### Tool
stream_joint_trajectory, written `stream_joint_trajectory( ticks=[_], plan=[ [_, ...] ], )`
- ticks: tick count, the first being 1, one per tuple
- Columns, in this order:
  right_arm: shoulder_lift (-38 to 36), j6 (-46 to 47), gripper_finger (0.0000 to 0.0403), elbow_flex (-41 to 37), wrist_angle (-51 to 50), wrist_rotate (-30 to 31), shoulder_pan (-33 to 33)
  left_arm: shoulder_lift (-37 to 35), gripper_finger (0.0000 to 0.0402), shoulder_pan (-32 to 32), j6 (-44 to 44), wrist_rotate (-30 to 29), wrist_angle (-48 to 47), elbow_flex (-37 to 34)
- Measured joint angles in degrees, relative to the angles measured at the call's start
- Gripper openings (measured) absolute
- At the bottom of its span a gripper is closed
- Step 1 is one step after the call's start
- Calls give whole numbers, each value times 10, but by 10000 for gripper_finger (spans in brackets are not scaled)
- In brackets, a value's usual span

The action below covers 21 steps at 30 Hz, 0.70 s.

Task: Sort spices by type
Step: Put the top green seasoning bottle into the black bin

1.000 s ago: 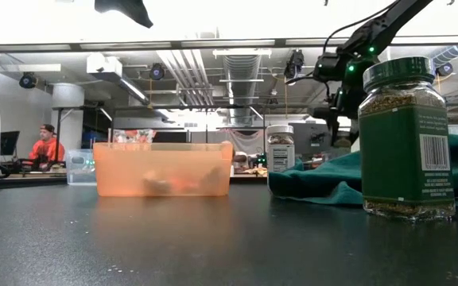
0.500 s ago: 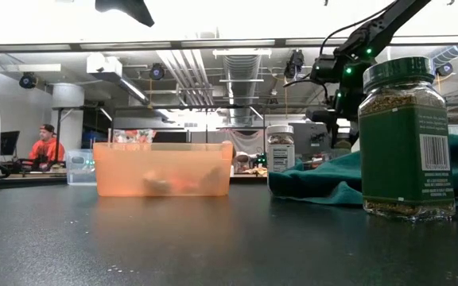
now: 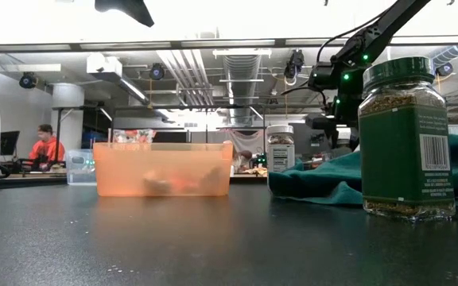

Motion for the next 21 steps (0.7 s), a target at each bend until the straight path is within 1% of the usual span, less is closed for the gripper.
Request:
stream_joint_trajectory(
  ticks=[9,13,21],
  plan=[
    [-1,-1,263,0,-5,8,0,0,0,0,0,-1,0,0],
    [-5,-9,278,20,-46,13,0,0,0,0,0,-1,0,0],
    [-24,-27,302,84,-126,20,0,0,0,0,0,-1,-1,0]
  ],
)
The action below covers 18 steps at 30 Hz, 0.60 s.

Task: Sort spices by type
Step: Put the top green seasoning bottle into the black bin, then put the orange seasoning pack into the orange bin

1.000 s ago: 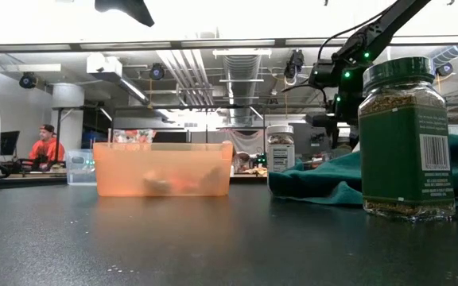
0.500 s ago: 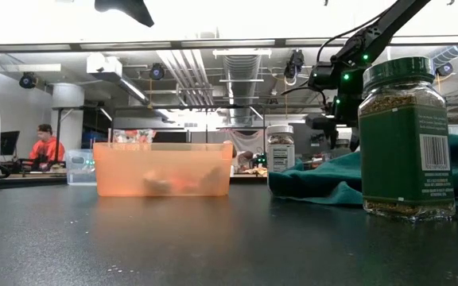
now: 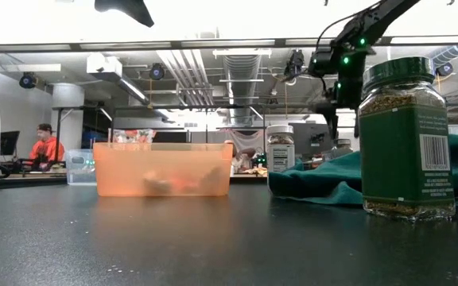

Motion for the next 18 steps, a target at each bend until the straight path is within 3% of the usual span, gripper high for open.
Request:
stream_joint_trajectory(
  ticks=[8,18],
  plan=[
    [-68,-1,292,39,-75,-7,22,0,0,0,0,0,0,0],
    [-186,8,258,39,-122,-47,122,0,0,0,0,0,1,0]
  ],
)
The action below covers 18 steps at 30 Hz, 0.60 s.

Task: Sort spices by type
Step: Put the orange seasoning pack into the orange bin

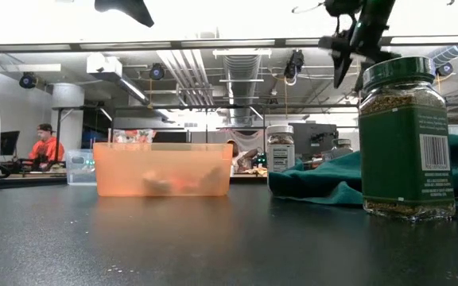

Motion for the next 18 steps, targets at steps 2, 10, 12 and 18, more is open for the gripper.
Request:
stream_joint_trajectory(
  ticks=[2,10,12,18],
  plan=[
    [-14,14,250,0,-1,-8,23,0,0,0,0,0,2,0],
    [-19,38,226,0,-3,-20,115,18,0,0,0,2,15,0],
    [-13,39,222,0,-4,-20,133,26,0,0,1,12,16,0],
    [-8,29,219,-1,-66,-61,177,46,0,0,2,109,16,0]
  ],
)
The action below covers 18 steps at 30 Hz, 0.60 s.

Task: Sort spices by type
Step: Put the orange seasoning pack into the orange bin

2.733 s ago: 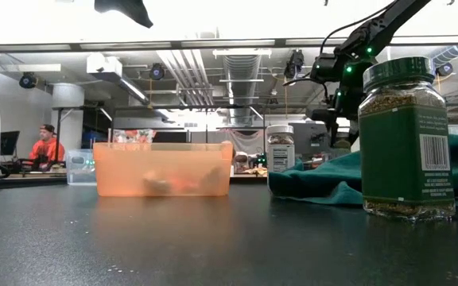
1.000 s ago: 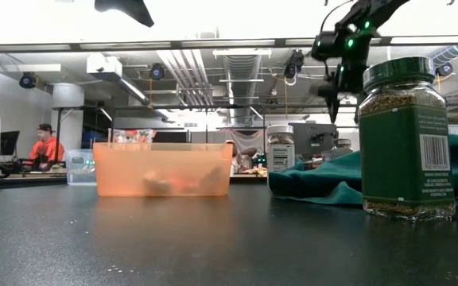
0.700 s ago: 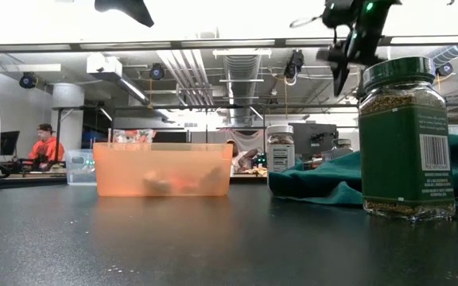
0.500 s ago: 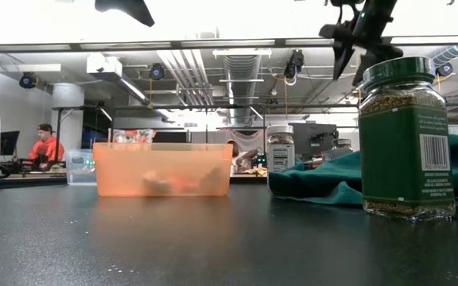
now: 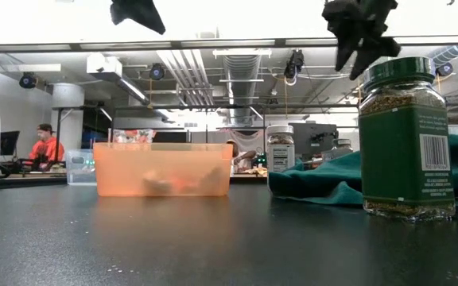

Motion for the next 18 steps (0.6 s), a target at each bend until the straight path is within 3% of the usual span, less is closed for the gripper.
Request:
stream_joint_trajectory(
  ticks=[5,7,18],
  plan=[
    [0,0,221,0,-124,-20,19,7,0,0,14,153,0,0],
    [0,3,224,-9,-176,-19,22,9,0,-1,16,182,1,0],
    [-1,16,280,-99,-207,-25,36,8,0,0,21,163,0,0]
  ],
)
